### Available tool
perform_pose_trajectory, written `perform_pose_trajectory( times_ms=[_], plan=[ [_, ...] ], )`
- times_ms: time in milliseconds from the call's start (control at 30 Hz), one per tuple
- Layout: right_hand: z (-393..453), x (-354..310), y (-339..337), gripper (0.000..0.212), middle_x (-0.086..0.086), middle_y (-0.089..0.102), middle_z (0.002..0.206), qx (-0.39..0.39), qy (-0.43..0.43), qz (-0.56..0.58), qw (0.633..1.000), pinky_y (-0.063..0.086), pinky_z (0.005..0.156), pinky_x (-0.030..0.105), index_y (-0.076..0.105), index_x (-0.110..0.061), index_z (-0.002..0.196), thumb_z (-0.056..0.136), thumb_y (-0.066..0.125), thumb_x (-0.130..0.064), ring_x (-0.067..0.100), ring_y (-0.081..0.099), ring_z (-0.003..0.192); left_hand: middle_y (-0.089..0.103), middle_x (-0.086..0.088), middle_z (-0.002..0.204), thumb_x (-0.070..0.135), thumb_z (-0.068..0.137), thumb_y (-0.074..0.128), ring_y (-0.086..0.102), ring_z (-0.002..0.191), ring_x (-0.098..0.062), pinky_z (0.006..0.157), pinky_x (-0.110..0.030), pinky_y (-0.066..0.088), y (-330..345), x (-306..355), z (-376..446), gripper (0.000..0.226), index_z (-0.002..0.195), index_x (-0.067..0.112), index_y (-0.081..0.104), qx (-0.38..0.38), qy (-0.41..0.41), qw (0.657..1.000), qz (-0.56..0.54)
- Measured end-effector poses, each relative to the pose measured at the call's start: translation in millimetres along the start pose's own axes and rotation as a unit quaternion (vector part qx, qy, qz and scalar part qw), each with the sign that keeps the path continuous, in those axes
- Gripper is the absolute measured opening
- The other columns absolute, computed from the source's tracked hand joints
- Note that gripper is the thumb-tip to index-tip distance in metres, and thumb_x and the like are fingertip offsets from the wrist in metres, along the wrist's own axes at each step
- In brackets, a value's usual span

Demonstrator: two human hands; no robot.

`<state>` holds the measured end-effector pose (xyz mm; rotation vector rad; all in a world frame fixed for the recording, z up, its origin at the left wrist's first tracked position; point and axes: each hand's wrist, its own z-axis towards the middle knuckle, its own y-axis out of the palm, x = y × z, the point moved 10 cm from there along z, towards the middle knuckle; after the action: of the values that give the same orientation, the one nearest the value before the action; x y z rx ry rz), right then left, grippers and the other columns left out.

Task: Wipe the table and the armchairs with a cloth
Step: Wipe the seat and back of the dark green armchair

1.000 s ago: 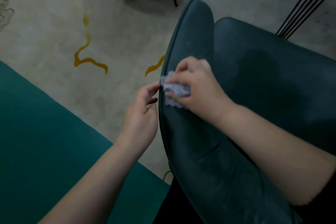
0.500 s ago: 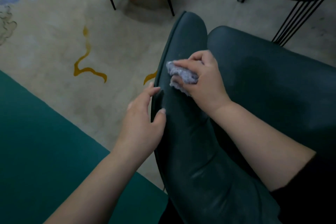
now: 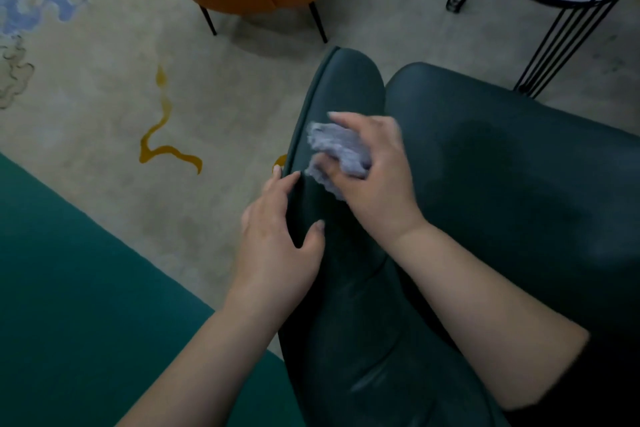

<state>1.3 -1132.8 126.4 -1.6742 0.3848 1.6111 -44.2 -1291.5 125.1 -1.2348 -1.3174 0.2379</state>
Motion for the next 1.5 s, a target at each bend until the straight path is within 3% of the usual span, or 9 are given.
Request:
perform_pose_trajectory(
  times_ms=[167, 367, 567, 700, 900, 967, 1167, 1300, 1500],
  plan=[
    [5.0, 21.5, 7.1, 0.033, 0.007, 0.045, 0.105, -0.019, -0.01, -0.048, 0.999, 0.044, 0.092, 0.027, 0.071, -0.017, 0.107, 0.077, 0.077, -0.027, 0.025, 0.048, 0.101, 0.02, 0.015, 0.154, 0.034, 0.081, 0.063, 0.021, 0.138, -0.007, 0.107, -0.02, 0.016, 2.8, 1.7, 5.9, 0.071, 0.143, 0.035, 0.03, 0.01, 0.001, 1.0, 0.016],
    [9.0, 63.2, -33.5, 0.029, 0.0, 0.044, 0.103, 0.052, 0.124, 0.009, 0.991, 0.036, 0.083, 0.0, 0.071, -0.014, 0.108, 0.08, 0.074, -0.018, -0.009, 0.05, 0.087, 0.019, 0.016, 0.154, 0.031, 0.08, 0.062, 0.018, 0.139, -0.004, 0.106, -0.015, 0.012, 8.1, 2.4, 7.7, 0.071, 0.143, 0.036, 0.031, 0.029, -0.015, 0.999, 0.007],
    [28.6, 2.0, 13.2, 0.018, 0.007, 0.047, 0.111, -0.011, -0.015, -0.005, 1.0, 0.043, 0.096, 0.039, 0.073, -0.018, 0.091, 0.074, 0.075, -0.013, 0.026, 0.049, 0.108, 0.022, 0.013, 0.154, 0.031, 0.076, 0.057, 0.019, 0.138, -0.004, 0.107, -0.018, 0.015, 7.6, 5.6, 5.4, 0.071, 0.143, 0.031, 0.033, 0.054, -0.019, 0.998, 0.02],
    [23.6, 11.6, 11.2, 0.038, -0.001, 0.048, 0.102, 0.022, 0.013, 0.014, 1.0, 0.038, 0.093, 0.024, 0.07, -0.018, 0.07, 0.075, 0.062, -0.055, 0.018, 0.045, 0.105, 0.022, 0.015, 0.153, 0.034, 0.074, 0.054, 0.02, 0.138, -0.004, 0.108, -0.022, 0.019, 7.7, 6.3, 5.0, 0.071, 0.142, 0.034, 0.034, 0.059, -0.022, 0.998, 0.019],
    [20.3, 13.1, 4.2, 0.013, 0.005, 0.052, 0.101, 0.035, -0.021, -0.017, 0.999, 0.042, 0.091, 0.035, 0.069, -0.014, 0.093, 0.084, 0.067, -0.022, 0.023, 0.05, 0.099, 0.025, 0.015, 0.152, 0.032, 0.073, 0.055, 0.023, 0.139, -0.005, 0.111, -0.027, 0.023, 6.2, 8.0, 4.3, 0.07, 0.14, 0.033, 0.037, 0.075, -0.017, 0.997, 0.021],
    [17.9, 14.8, 0.7, 0.027, 0.005, 0.053, 0.105, 0.034, -0.029, -0.029, 0.999, 0.04, 0.093, 0.036, 0.061, -0.011, 0.109, 0.083, 0.067, -0.016, 0.022, 0.051, 0.1, 0.025, 0.015, 0.152, 0.031, 0.074, 0.057, 0.024, 0.139, -0.005, 0.11, -0.026, 0.023, 5.9, 7.5, 3.8, 0.069, 0.14, 0.032, 0.037, 0.077, -0.014, 0.997, 0.024],
    [7.2, 21.0, -7.2, 0.018, 0.003, 0.051, 0.105, 0.077, 0.021, -0.045, 0.996, 0.04, 0.091, 0.022, 0.068, -0.016, 0.1, 0.083, 0.069, -0.023, 0.023, 0.052, 0.1, 0.022, 0.018, 0.153, 0.028, 0.075, 0.06, 0.025, 0.137, -0.008, 0.103, -0.026, 0.024, 7.8, 5.3, 4.4, 0.07, 0.14, 0.036, 0.034, 0.074, -0.014, 0.996, 0.039],
    [14.0, 22.8, 2.1, 0.031, 0.002, 0.048, 0.1, 0.085, 0.075, -0.049, 0.992, 0.043, 0.086, 0.036, 0.061, -0.016, 0.086, 0.075, 0.07, -0.043, 0.023, 0.048, 0.097, 0.021, 0.018, 0.153, 0.034, 0.073, 0.054, 0.024, 0.137, -0.009, 0.103, -0.026, 0.023, 8.7, 5.5, 5.2, 0.07, 0.14, 0.035, 0.034, 0.069, -0.018, 0.996, 0.045],
    [30.9, 27.1, -3.9, 0.029, -0.002, 0.049, 0.085, 0.075, 0.051, -0.016, 0.996, 0.046, 0.076, 0.041, 0.047, -0.017, 0.082, 0.077, 0.072, -0.031, 0.023, 0.051, 0.082, 0.02, 0.02, 0.152, 0.034, 0.076, 0.055, 0.023, 0.137, -0.005, 0.103, -0.026, 0.023, 8.8, 5.6, 4.3, 0.067, 0.139, 0.038, 0.032, 0.073, -0.012, 0.996, 0.04]
  ],
)
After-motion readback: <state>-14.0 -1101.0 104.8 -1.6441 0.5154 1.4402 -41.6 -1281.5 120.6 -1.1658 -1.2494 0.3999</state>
